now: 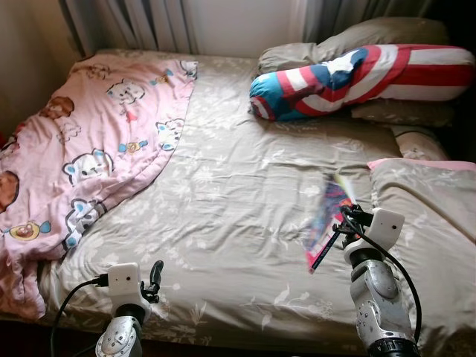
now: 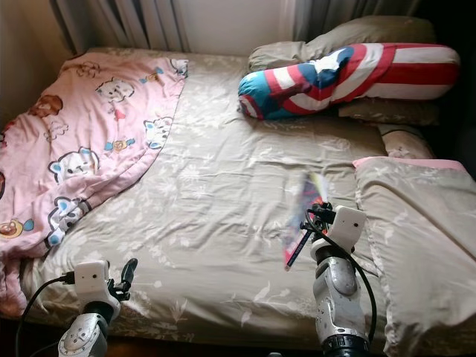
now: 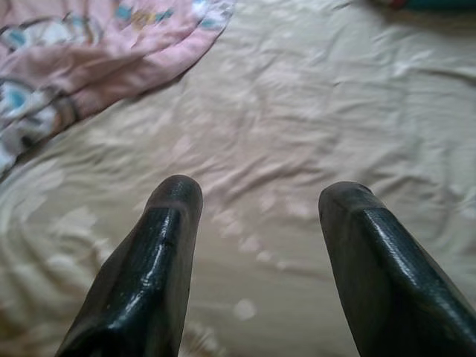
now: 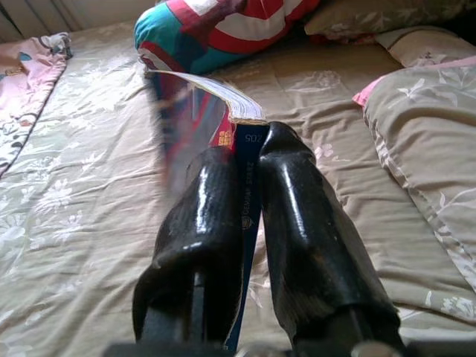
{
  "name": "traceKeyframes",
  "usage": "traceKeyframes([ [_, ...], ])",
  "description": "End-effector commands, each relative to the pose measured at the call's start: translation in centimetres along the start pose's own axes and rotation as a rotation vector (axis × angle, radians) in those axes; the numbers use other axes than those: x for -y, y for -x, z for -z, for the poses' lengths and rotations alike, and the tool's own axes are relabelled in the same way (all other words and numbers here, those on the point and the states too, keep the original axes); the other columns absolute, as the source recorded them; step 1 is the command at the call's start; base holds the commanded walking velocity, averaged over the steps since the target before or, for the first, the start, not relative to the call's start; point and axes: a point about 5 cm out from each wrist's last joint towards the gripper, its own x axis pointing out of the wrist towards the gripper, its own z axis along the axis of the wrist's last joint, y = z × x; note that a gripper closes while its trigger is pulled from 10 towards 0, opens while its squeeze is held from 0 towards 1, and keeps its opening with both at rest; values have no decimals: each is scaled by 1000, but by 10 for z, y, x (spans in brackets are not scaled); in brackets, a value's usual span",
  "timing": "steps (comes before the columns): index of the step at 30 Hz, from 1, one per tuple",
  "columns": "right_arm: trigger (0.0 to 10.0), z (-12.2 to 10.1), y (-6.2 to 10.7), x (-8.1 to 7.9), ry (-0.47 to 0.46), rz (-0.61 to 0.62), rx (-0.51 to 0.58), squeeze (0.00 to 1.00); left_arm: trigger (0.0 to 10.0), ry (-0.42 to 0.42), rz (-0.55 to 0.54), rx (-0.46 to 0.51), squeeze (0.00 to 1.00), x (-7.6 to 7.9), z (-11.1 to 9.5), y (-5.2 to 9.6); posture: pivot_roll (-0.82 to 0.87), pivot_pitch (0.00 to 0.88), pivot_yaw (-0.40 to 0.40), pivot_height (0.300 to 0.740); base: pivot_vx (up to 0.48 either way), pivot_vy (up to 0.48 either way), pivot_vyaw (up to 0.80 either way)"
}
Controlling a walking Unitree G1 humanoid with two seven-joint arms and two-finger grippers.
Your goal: Clean up the room
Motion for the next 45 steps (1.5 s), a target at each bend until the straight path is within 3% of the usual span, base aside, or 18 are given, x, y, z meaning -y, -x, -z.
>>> traceKeyframes([
  [1,10000,-6,-1,2,3,11,32,0,10000,-4,7,-16,0,1,2,1,-19,160,-23,740,0,0,0],
  [12,10000,-6,-1,3,7,21,39,0,10000,5,22,42,0,5,-14,-4,-20,156,-20,740,0,0,0],
  [24,10000,-6,-3,2,1,19,31,0,10000,-4,32,35,0,9,-14,-5,-24,141,-19,740,0,-62,0],
  [38,10000,-3,-4,-5,5,-9,20,0,10000,2,25,32,0,7,-12,-3,-18,124,-20,740,0,0,-693],
  [45,10000,-6,-5,-8,2,-27,39,0,10000,1,24,37,0,7,-14,-3,-21,137,-18,740,0,0,0],
])
